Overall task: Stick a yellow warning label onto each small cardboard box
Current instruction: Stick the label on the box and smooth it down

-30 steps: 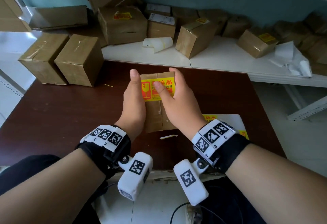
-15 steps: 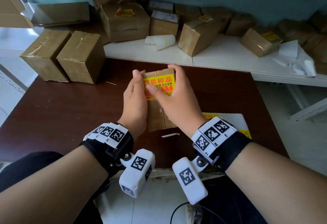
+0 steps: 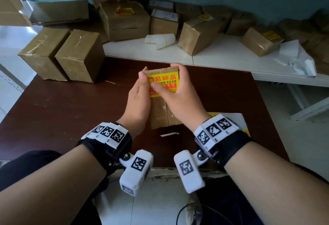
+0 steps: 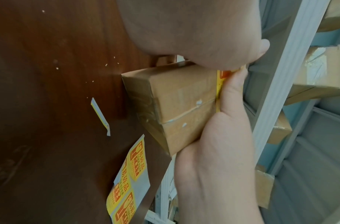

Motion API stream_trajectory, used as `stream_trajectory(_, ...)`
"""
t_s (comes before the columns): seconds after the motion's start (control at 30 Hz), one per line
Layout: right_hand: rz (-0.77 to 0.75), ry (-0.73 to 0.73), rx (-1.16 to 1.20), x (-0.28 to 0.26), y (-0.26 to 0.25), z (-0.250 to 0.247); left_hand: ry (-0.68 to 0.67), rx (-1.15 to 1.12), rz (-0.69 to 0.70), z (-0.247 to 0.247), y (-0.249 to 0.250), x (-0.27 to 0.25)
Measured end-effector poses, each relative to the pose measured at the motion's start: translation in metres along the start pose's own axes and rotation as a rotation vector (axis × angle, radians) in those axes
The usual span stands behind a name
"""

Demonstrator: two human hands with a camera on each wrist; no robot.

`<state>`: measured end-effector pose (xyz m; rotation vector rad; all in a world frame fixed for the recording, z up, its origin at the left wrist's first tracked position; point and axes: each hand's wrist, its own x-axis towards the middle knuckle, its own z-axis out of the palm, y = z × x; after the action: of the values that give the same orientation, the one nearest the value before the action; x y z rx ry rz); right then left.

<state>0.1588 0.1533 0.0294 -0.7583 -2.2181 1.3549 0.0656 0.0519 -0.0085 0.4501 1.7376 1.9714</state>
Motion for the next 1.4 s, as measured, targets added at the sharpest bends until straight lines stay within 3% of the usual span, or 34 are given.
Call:
stream_trajectory(0.13,0.022,0.057,-0.010,-0.008,0.002,0.000,-0.054,0.041,0.005,0.001,0.000,0.001)
stream_trajectory(0.4,0.008,-0.024,0.024,-0.015,0.018,-0.038,-0.142,0.121,0.076,0.001,0.000,-0.005)
stream_trajectory(0.67,-0.020,-0.012,-0.011,-0.011,0.012,-0.049,-0.141,0.105,0.086,0.000,-0.004,-0.006)
stream_trajectory(0.87,0.001,-0.190,-0.165,-0.003,0.015,-0.057,-0.182,0.077,0.007,-0.004,-0.001,-0.003)
stream_trajectory(1.0,0.044,-0.350,-0.144,0.001,0.017,-0.066,-0.150,0.085,0.027,-0.004,-0.003,-0.005)
stream_trajectory(1.2,0.078,-0.286,-0.019,-0.003,0.014,-0.066,-0.128,0.137,0.046,-0.002,-0.006,-0.010)
stream_trajectory(1.4,0.133,-0.446,-0.036,0.002,0.015,-0.070,-0.109,0.165,0.075,-0.002,-0.006,-0.013)
